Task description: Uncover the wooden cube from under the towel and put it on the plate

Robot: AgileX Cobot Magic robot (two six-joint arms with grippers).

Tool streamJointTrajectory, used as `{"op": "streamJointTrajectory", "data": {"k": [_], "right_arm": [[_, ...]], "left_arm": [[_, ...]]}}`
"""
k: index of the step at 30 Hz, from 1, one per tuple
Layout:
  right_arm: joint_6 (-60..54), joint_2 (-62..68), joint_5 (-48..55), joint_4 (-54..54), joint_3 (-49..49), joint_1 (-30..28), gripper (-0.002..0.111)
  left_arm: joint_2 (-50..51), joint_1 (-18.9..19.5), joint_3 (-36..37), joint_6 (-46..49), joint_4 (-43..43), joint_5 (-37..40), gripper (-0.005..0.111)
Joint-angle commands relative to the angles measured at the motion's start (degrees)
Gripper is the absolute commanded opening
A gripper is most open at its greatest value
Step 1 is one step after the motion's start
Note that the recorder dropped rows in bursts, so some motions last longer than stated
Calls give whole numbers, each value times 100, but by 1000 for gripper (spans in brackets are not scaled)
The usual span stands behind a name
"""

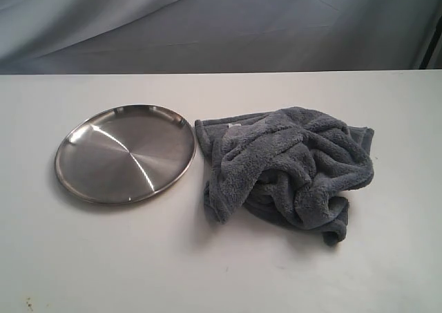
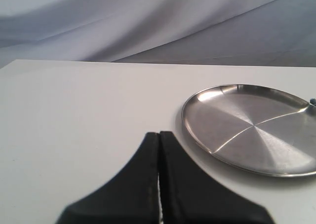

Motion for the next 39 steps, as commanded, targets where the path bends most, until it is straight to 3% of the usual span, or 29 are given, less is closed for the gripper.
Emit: {"op": "streamJointTrajectory", "data": {"k": [1, 11, 17, 19, 24, 28, 32, 34, 39], "right_arm": [[-65, -34, -1580, 217, 14, 20, 0], [2127, -34, -5498, 159, 14, 20, 0], [2829, -34, -5699, -229, -367, 20, 0], [3180, 307, -5607, -833, -784, 20, 0], [5237, 1978, -4810, -3619, -2342, 20, 0], [7135, 3352, -4872, -6158, -3365, 20, 0], [8004, 4323, -5446, -8012, -3937, 20, 0], [8240, 4827, -5758, -8522, -4134, 20, 0], [8288, 5840, -5684, -8560, -4255, 20, 0]], "left_arm": [[-20, -27, 22, -15, 26, -65, 0], [-20, -27, 22, -15, 26, -65, 0], [-20, -27, 22, -15, 26, -65, 0], [-20, -27, 22, -15, 26, -65, 0], [-20, -27, 22, -15, 26, -65, 0], [-20, -27, 22, -15, 26, -65, 0], [-20, -27, 22, -15, 26, -65, 0], [-20, -27, 22, -15, 26, -65, 0], [-20, -27, 22, -15, 26, -65, 0]]}}
